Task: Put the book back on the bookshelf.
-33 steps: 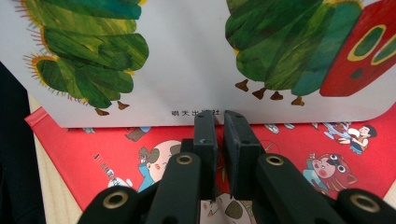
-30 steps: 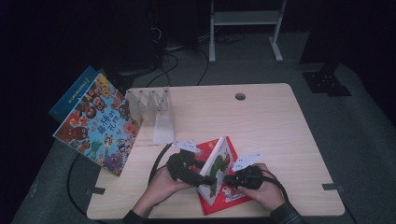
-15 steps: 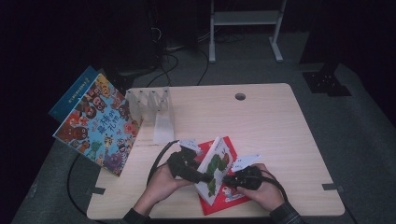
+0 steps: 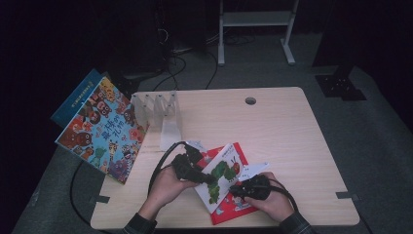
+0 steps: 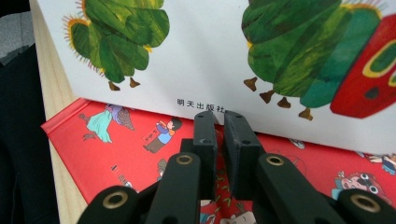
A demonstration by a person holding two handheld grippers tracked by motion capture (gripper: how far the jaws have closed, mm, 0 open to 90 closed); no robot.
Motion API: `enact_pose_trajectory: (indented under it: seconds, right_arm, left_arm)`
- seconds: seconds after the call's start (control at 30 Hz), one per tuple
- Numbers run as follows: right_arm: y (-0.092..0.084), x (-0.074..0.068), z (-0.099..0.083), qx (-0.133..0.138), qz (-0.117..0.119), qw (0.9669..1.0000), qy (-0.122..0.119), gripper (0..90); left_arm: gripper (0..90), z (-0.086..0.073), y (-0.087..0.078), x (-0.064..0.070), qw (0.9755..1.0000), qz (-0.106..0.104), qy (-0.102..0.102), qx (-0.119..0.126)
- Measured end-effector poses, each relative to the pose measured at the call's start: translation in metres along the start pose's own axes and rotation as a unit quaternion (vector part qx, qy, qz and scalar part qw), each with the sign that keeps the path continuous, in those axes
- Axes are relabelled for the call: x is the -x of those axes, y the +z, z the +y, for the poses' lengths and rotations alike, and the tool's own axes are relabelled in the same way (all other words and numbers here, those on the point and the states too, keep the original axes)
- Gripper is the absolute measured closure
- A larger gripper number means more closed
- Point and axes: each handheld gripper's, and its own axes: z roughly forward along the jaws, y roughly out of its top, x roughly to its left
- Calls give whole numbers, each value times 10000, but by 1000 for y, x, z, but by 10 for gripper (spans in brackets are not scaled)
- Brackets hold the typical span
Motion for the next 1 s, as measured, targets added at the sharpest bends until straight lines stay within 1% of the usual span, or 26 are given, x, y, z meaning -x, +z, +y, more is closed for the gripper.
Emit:
enact_pose_trajectory:
  seconds: [0.03, 0.1, 0.17, 0.23, 0.27, 0.3, 0.37, 0.4, 0.57, 0.6, 0.77, 0.8, 0.83, 0.9, 0.97, 1.0]
  right_arm:
    - [0, 0, 0, 0, 0, 10000, 0, 827]
    - [1, 0, 0, 12, 2, 10000, -2, 824]
    - [1, 0, 0, 23, -5, 10000, -14, 819]
    - [1, 0, 0, 42, -23, 10000, -30, 809]
    - [1, 0, 0, 50, -32, 10000, -35, 803]
    - [1, 0, 0, 52, -25, 10000, -35, 797]
    - [1, 0, 0, 56, -36, 10000, -40, 789]
    - [1, 0, -1, 77, -62, 9999, -62, 777]
    - [1, -1, -1, 99, -76, 9999, -101, 751]
    - [1, -1, -1, 114, -76, 9998, -134, 738]
    - [2, -2, -2, 178, -96, 9996, -191, 654]
    - [2, -2, -2, 189, -133, 9995, -218, 631]
    - [2, -2, -3, 196, -151, 9994, -236, 617]
    - [2, -2, -3, 208, -179, 9993, -238, 598]
    - [2, -2, -3, 213, -204, 9993, -246, 589]
    - [2, -2, -4, 239, -256, 9990, -267, 573]
  left_arm:
    - [677, 0, 0, 0, 10000, 0, 0, 0]
    - [686, 3, -1, 1, 9999, 32, 97, -88]
    - [699, 5, -3, 2, 9998, 52, 135, -122]
    - [730, 6, -3, 2, 9998, 67, 129, -105]
    - [755, 7, -6, 2, 9998, 48, 177, -32]
    - [755, 8, -7, 3, 9997, 98, 225, -47]
    - [756, 8, -8, 3, 9997, 96, 230, -66]
    - [756, 8, -8, 3, 9995, 136, 278, -55]
    - [757, 7, -9, 3, 9994, 116, 338, 0]
    - [756, 7, -10, 3, 9992, 124, 380, 31]
    - [757, 6, -13, 1, 9992, 105, 368, 123]
    - [757, 4, -15, -1, 9991, 96, 353, 190]
    - [757, 4, -17, -2, 9991, 97, 350, 196]
    - [757, 3, -20, -3, 9991, 92, 317, 279]
    - [757, 2, -22, -4, 9990, 91, 316, 288]
    - [757, 1, -26, -7, 9989, 126, 268, 364]
